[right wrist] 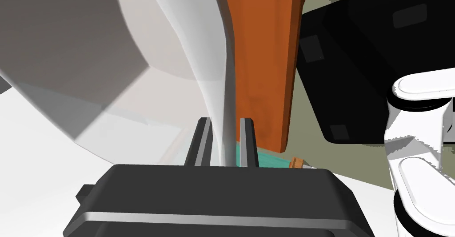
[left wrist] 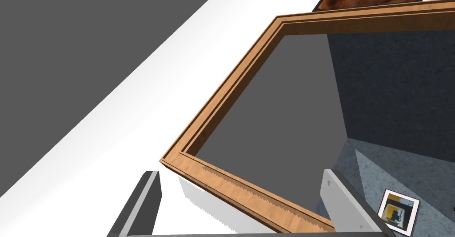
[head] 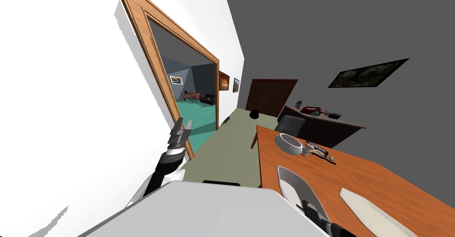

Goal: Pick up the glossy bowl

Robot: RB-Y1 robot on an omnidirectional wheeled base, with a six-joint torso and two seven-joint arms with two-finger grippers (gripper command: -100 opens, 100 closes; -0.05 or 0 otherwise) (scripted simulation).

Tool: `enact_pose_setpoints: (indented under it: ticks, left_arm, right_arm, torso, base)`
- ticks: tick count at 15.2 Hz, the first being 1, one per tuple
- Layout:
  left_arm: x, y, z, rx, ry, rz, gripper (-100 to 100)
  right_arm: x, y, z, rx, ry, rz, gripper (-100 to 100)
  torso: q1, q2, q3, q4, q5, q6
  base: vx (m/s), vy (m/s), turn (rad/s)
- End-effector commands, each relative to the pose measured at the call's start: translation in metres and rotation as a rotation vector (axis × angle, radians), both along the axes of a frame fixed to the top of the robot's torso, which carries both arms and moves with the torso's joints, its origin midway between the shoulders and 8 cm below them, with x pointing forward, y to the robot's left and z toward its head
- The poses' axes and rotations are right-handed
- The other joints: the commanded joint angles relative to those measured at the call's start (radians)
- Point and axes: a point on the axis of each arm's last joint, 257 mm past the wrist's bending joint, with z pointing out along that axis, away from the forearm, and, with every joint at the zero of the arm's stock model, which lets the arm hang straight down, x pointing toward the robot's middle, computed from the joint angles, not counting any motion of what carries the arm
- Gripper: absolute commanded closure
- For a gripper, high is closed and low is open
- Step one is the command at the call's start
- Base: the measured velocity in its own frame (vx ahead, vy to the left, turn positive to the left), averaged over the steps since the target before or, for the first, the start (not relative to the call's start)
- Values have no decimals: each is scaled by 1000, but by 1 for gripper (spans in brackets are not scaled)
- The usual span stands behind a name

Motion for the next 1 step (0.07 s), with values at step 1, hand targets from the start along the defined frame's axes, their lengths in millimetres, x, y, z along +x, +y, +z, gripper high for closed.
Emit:
enact_pose_setpoints:
  ticks: [1]
  left_arm:
    - [0,0,0,0,0,0,0]
  right_arm:
    - [0,0,0,0,0,0,100]
  torso:
    - [0,0,0,0,0,0]
  base:
    - [28,2,-50]
